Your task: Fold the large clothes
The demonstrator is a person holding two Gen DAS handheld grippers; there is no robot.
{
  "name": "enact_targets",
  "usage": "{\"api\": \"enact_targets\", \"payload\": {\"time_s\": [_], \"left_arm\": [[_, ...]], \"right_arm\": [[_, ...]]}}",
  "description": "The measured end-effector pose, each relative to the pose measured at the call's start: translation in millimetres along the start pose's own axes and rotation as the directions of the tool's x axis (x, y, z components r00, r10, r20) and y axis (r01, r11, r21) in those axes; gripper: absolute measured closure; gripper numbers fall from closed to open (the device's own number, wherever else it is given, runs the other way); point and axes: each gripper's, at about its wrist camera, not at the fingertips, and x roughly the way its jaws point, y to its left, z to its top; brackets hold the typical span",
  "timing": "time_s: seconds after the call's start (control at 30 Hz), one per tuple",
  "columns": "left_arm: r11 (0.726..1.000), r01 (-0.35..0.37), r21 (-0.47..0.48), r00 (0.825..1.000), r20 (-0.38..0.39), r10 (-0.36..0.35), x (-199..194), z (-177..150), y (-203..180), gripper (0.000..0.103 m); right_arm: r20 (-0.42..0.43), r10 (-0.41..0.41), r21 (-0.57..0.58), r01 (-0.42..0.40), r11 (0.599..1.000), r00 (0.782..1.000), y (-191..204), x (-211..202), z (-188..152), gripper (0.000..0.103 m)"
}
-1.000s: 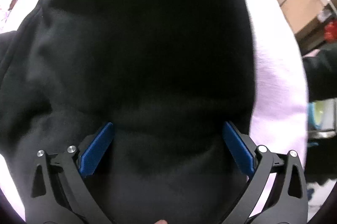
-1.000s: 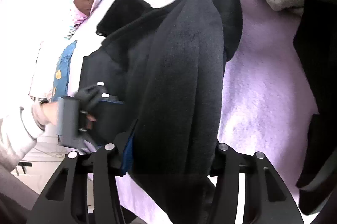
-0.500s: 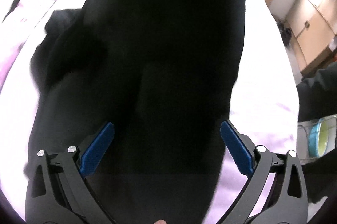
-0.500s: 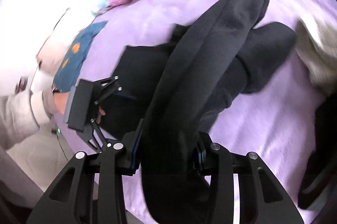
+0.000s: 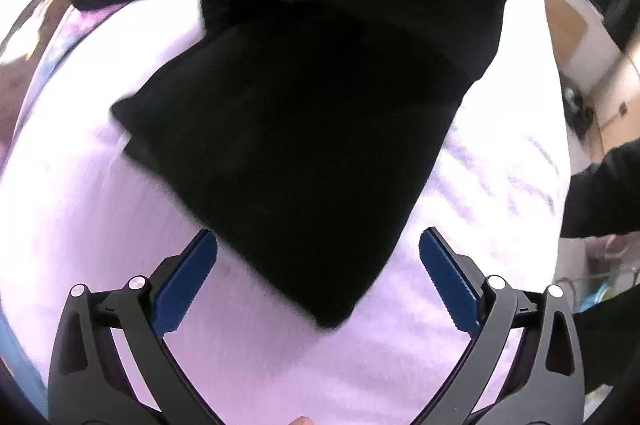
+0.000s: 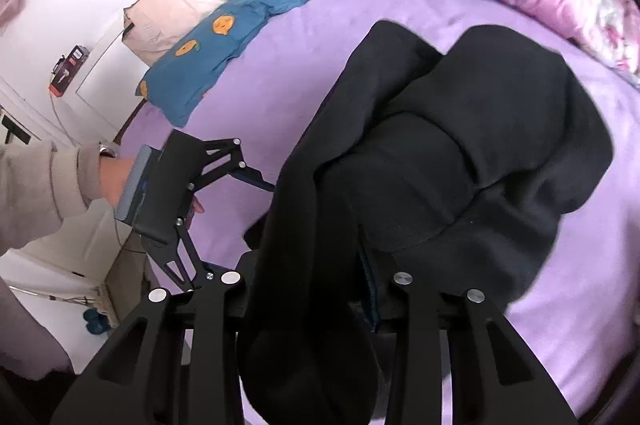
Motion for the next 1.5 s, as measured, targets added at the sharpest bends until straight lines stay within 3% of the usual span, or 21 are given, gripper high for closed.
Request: {"api": "enact_targets", "payload": {"time_s": [0.17, 0.3, 0.33, 0.4, 0.43, 0.57, 0.63, 0.73, 0.8, 0.93, 1.03, 1.1, 1.23, 1.33, 1.4, 1.5], "left_arm": [[0.990, 0.007, -0.142, 0.998, 0.062, 0.002, -29.9, -32.3, 26.2, 0.006], [0.971, 0.014, -0.241, 0.994, 0.105, 0.012, -46.3, -46.5, 43.8, 0.006], [0.967, 0.011, -0.256, 0.994, 0.109, 0.017, -49.1, -48.2, 46.8, 0.006], [0.962, 0.007, -0.273, 0.992, 0.122, 0.027, -57.0, -49.0, 51.8, 0.006], [0.959, 0.007, -0.283, 0.990, 0.136, 0.033, -63.1, -49.0, 54.3, 0.006], [0.954, 0.014, -0.298, 0.983, 0.180, 0.042, -84.6, -39.9, 59.1, 0.006], [0.957, 0.033, -0.290, 0.977, 0.210, 0.029, -97.1, -28.8, 57.9, 0.006], [0.955, 0.082, -0.286, 0.966, 0.258, -0.006, -107.6, -10.6, 54.9, 0.006], [0.949, 0.141, -0.282, 0.955, 0.293, -0.055, -109.2, 12.7, 48.6, 0.006], [0.943, 0.227, -0.244, 0.922, 0.365, -0.128, -100.8, 59.5, 24.3, 0.006], [0.935, 0.284, -0.213, 0.904, 0.384, -0.187, -77.6, 92.4, -4.2, 0.006], [0.943, 0.283, -0.176, 0.908, 0.364, -0.205, -55.4, 107.4, -28.2, 0.006], [0.938, 0.294, -0.184, 0.933, 0.269, -0.240, -13.6, 103.8, -50.5, 0.006], [0.939, 0.280, -0.199, 0.952, 0.181, -0.246, 14.4, 78.1, -56.7, 0.006], [0.954, 0.246, -0.168, 0.965, 0.129, -0.226, 28.1, 58.2, -63.3, 0.006], [0.971, 0.210, -0.117, 0.974, 0.111, -0.197, 36.2, 35.7, -69.6, 0.006]], "right_arm": [[-0.079, 0.020, 0.013, -0.019, 1.000, 0.997, 10.8, 71.1, -0.7, 0.070], [-0.147, -0.025, 0.004, 0.026, 1.000, 0.989, 19.5, 135.4, -7.7, 0.067], [-0.152, -0.033, 0.017, 0.036, 0.999, 0.988, 21.2, 144.7, -7.9, 0.058], [-0.142, -0.011, 0.062, 0.020, 0.998, 0.990, 29.0, 153.6, -3.6, 0.025], [-0.121, 0.027, 0.078, -0.018, 0.997, 0.992, 34.9, 151.3, -1.1, 0.006], [-0.084, 0.063, 0.065, -0.058, 0.996, 0.994, 48.5, 135.8, -2.3, 0.007], [-0.044, 0.138, 0.153, -0.130, 0.980, 0.989, 31.6, 113.8, -6.4, 0.009], [0.073, 0.240, 0.247, -0.251, 0.936, 0.968, 6.1, 62.7, -12.3, 0.009], [0.149, 0.220, 0.259, -0.253, 0.932, 0.964, -9.4, 27.6, -14.5, 0.009], [0.196, -0.002, 0.304, -0.059, 0.951, 0.981, -58.3, -24.1, -19.7, 0.009], [0.133, -0.166, 0.353, 0.110, 0.929, 0.977, -90.5, -34.5, -19.1, 0.009], [0.117, -0.212, 0.365, 0.157, 0.918, 0.970, -109.0, -42.4, -14.3, 0.009], [0.076, -0.293, 0.214, 0.272, 0.938, 0.953, -108.6, -32.1, 31.8, 0.009], [0.003, -0.302, 0.125, 0.300, 0.946, 0.953, -120.1, -8.7, 63.6, 0.010], [-0.076, -0.331, 0.073, 0.337, 0.939, 0.940, -126.0, 21.6, 80.5, 0.012], [-0.175, -0.363, 0.041, 0.375, 0.926, 0.915, -132.4, 57.8, 82.3, 0.018]]}}
